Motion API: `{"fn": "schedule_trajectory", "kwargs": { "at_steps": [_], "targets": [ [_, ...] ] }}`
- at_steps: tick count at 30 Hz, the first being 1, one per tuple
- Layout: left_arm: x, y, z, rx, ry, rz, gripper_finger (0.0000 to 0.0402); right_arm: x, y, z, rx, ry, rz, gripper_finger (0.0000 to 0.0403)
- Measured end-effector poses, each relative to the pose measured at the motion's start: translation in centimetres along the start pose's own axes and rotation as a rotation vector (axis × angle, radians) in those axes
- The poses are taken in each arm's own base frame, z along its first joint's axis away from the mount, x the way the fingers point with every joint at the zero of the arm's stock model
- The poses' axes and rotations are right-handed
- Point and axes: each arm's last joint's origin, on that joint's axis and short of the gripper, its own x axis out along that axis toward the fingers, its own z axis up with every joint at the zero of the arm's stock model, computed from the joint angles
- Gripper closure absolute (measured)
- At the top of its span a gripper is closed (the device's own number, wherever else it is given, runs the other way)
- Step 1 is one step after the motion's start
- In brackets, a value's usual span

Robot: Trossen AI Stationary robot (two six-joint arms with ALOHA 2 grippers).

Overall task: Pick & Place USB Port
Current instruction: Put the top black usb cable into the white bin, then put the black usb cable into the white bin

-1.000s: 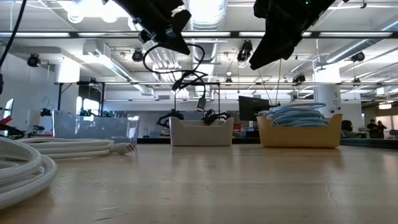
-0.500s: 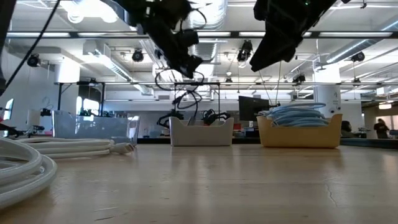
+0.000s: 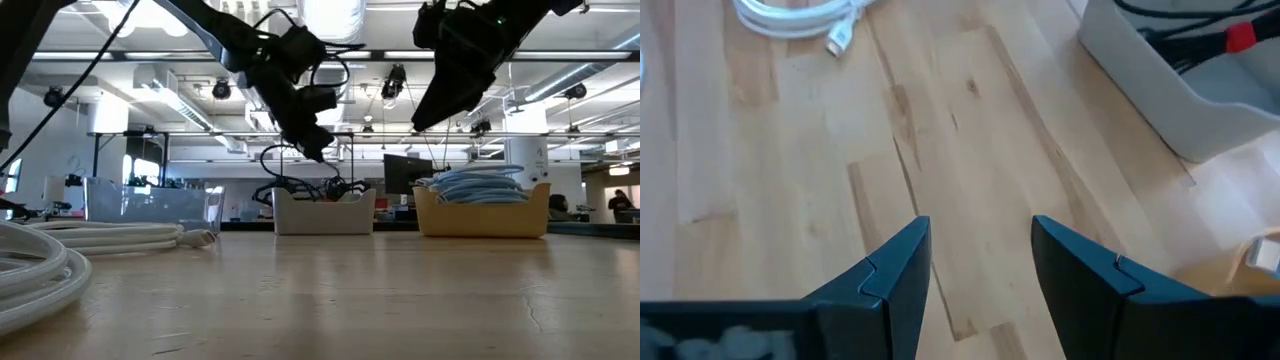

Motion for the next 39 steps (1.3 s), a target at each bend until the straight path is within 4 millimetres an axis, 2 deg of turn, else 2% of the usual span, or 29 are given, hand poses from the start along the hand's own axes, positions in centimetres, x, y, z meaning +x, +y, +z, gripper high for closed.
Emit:
{"fn": "schedule_trajectory", "kwargs": {
  "at_steps": [6, 11, 16, 23, 27, 30, 36, 39],
  "targets": [
    [-0.6, 0.4, 1.5, -0.031, -0.080, -0.100, 0.0316, 0.2, 0.0, -0.4, 0.006, 0.018, 0.018, 0.0232],
    [-2.3, 1.3, 3.2, -0.021, -0.074, -0.082, 0.0276, 0.2, 0.0, -0.4, 0.016, 0.019, 0.026, 0.0232],
    [-5.8, 2.6, 5.1, -0.028, -0.037, -0.116, 0.0246, 0.2, 0.3, -0.5, 0.009, 0.026, 0.055, 0.0232],
    [-11.3, 2.7, 5.8, -0.051, -0.068, -0.266, 0.0242, -0.1, 1.3, -0.7, -0.019, 0.023, 0.097, 0.0232],
    [-14.1, 2.8, 4.5, -0.111, -0.096, -0.294, 0.0243, -0.4, 2.1, -0.7, -0.026, -0.002, 0.128, 0.0232],
    [-16.5, 2.1, 2.8, -0.145, -0.109, -0.338, 0.0243, -0.6, 2.7, -0.7, -0.033, -0.024, 0.154, 0.0232],
    [-20.6, -0.4, -2.2, -0.269, -0.073, -0.461, 0.0246, -0.8, 3.3, -0.6, -0.045, -0.054, 0.180, 0.0232],
    [-22.5, -1.4, -4.4, -0.368, 0.009, -0.523, 0.0246, -0.8, 3.3, -0.6, -0.048, -0.058, 0.179, 0.0232]
  ]
}}
